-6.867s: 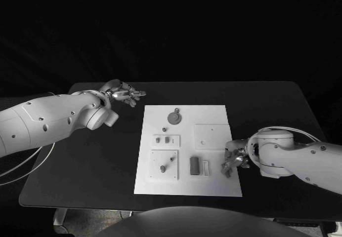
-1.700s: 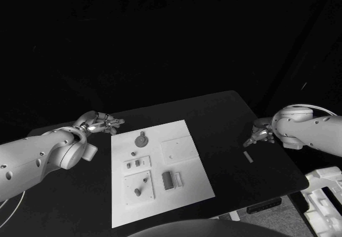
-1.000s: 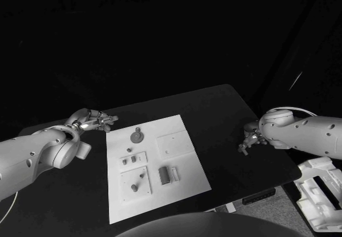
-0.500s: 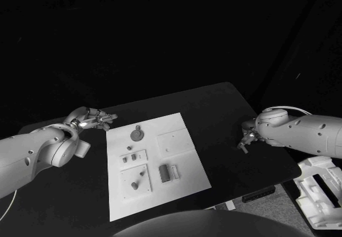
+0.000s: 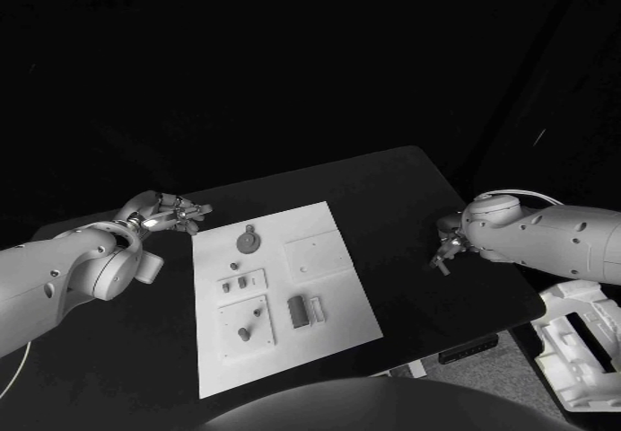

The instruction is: Assemble the parts on the task board

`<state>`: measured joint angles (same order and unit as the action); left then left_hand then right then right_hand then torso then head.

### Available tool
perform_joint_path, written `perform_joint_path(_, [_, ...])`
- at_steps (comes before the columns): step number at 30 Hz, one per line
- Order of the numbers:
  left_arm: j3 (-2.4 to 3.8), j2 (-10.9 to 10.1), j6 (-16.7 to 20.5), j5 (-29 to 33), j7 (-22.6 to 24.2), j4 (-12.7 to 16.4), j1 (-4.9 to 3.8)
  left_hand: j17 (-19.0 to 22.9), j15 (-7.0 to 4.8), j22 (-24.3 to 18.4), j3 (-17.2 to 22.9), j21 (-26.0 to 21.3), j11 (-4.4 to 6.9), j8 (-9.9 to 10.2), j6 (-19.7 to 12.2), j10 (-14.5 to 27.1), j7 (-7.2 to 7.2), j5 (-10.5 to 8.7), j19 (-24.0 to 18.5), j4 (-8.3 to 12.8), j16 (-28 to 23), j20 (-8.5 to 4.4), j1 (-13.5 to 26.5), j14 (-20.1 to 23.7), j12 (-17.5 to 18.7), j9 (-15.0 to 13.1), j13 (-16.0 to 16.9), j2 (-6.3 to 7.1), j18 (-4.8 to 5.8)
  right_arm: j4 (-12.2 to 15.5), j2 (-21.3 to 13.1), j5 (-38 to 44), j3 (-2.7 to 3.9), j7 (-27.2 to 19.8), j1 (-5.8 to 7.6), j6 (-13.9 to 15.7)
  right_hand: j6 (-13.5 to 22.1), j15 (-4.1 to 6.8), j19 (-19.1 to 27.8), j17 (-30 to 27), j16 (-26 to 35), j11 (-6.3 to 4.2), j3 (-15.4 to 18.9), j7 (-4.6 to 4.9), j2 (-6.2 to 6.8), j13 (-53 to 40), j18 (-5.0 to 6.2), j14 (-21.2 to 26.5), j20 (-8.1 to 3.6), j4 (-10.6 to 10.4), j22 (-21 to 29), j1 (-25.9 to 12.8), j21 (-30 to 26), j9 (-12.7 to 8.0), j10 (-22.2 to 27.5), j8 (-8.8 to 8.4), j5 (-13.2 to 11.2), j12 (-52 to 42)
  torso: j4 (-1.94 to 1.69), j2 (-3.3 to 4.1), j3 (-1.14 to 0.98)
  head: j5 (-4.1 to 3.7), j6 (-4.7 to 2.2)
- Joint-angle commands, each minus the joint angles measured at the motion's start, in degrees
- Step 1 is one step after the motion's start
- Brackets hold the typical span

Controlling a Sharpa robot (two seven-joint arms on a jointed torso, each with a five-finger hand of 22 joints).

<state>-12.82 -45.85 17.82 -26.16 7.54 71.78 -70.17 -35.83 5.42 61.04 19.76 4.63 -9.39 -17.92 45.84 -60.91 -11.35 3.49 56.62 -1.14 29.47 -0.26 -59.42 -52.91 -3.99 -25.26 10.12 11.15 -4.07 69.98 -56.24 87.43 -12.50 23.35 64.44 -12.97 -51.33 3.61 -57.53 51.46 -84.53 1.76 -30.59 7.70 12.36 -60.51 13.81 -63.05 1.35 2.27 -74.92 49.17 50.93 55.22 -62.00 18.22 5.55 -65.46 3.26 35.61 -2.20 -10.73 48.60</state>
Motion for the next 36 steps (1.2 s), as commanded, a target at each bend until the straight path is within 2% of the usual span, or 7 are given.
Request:
perform_joint_path(1, [0.03,-0.06,-0.70,0.21,0.16,0.20,-0.03,-0.08,0.08,0.00,-0.34,-0.31,0.08,-0.21,-0.15,-0.16,0.27,-0.19,0.10,-0.07,-0.32,0.11,-0.47,-0.34,-0.15,0.06,-0.07,-0.10,-0.69,0.58,0.83,-0.39,-1.35,-1.65,-2.37,-5.65,-0.48,0.31,0.26,-0.10,-0.35,-0.66,1.19,-0.21,-3.74,0.20,1.19,-0.36,-0.04,3.24,-1.20,1.69,0.32,-23.04,-0.09,0.05,0.32,-0.53,-0.07,0.03,0.02,-0.15,0.25])
perform_joint_path(5, [0.03,-0.18,-0.70,0.18,0.11,0.28,-0.03,-0.09,0.07,0.00,-0.38,-0.32,0.09,-0.20,-0.15,-0.17,0.27,-0.19,0.11,-0.09,-0.33,0.10,-0.56,-0.36,-0.15,0.06,-0.08,-0.15,-0.69,1.25,1.16,-0.39,-1.42,-1.64,-2.72,-7.08,-2.24,0.23,0.16,-0.23,-0.55,-1.24,2.91,-0.72,-8.71,0.72,1.19,-0.78,0.05,10.34,-1.11,3.23,0.61,-23.27,-0.83,0.84,0.47,-0.85,-0.06,0.05,0.06,-0.21,0.36])
perform_joint_path(8, [0.03,-0.23,-0.68,0.09,0.09,0.30,-0.03,-0.11,0.07,-0.01,-0.43,-0.33,0.08,-0.20,-0.15,-0.16,0.27,-0.19,0.11,-0.10,-0.34,0.10,-0.63,-0.37,-0.15,0.07,-0.08,-0.17,-0.69,1.35,1.42,-0.38,-1.46,-1.49,-3.02,-7.78,-2.77,0.09,-0.10,-0.37,-0.55,-1.28,2.88,-0.92,-9.97,1.13,1.19,-1.02,0.16,13.30,-1.01,3.26,0.63,-23.70,-1.21,0.87,0.61,-0.86,-0.10,0.06,0.12,-0.23,0.47])
perform_joint_path(27, [0.03,-0.79,-0.71,0.03,-0.02,0.52,-0.03,-0.18,0.06,-0.02,-0.75,-0.36,0.07,-0.18,-0.15,-0.16,0.26,-0.19,0.16,-0.19,-0.43,0.10,-0.93,-0.43,-0.14,0.11,-0.10,-0.28,-0.69,0.67,2.82,0.62,-1.60,-0.07,-4.06,-9.77,-3.04,-0.01,-0.26,-0.50,-0.49,-1.28,2.79,-0.95,-8.91,1.58,1.19,-1.07,0.24,14.09,-0.94,2.52,0.48,-24.37,-1.26,0.71,0.67,-0.82,-0.08,0.09,0.08,-0.04,0.69])
perform_joint_path(31, [0.03,-0.85,-0.68,-0.02,-0.11,0.52,-0.03,-0.19,0.06,-0.02,-0.78,-0.37,0.07,-0.18,-0.15,-0.16,0.26,-0.19,0.16,-0.21,-0.44,0.11,-0.95,-0.43,-0.14,0.11,-0.10,-0.28,-0.69,1.15,2.75,1.02,-1.60,-0.30,-4.09,-8.50,-3.09,0.02,-0.27,-0.49,-0.54,-1.32,2.20,-0.96,-10.20,1.65,1.19,-1.09,0.13,14.46,-0.99,3.46,0.48,-24.54,-1.23,0.70,0.65,-0.87,-0.05,0.11,0.04,-0.02,0.68])
perform_joint_path(33, [0.03,-0.84,-0.68,-0.04,-0.16,0.52,-0.03,-0.20,0.06,-0.02,-0.81,-0.37,0.07,-0.17,-0.15,-0.15,0.26,-0.19,0.16,-0.22,-0.44,0.11,-0.97,-0.44,-0.14,0.12,-0.11,-0.28,-0.69,1.41,2.73,1.02,-1.60,-0.64,-4.09,-7.52,-3.21,0.07,0.00,-0.42,-0.74,-1.42,1.81,-1.03,-12.47,1.69,1.19,-1.11,-0.04,14.67,-1.19,6.05,0.65,-24.67,-1.25,0.79,0.55,-1.08,-0.03,0.11,0.02,-0.03,0.65])
perform_joint_path(36, [0.03,-0.80,-0.71,-0.09,-0.18,0.51,-0.03,-0.21,0.06,-0.03,-0.87,-0.38,0.07,-0.16,-0.16,-0.14,0.25,-0.19,0.17,-0.26,-0.46,0.11,-0.99,-0.45,-0.13,0.13,-0.11,-0.29,-0.68,1.81,2.63,0.48,-1.59,-0.90,-4.09,-5.88,-4.50,-0.19,-0.97,-0.60,-0.88,-1.67,-6.90,-1.28,-12.89,2.18,1.19,-2.01,0.38,14.41,-1.10,9.10,0.94,-25.03,-2.26,1.29,0.79,-1.28,-0.04,0.10,0.01,-0.03,0.62])
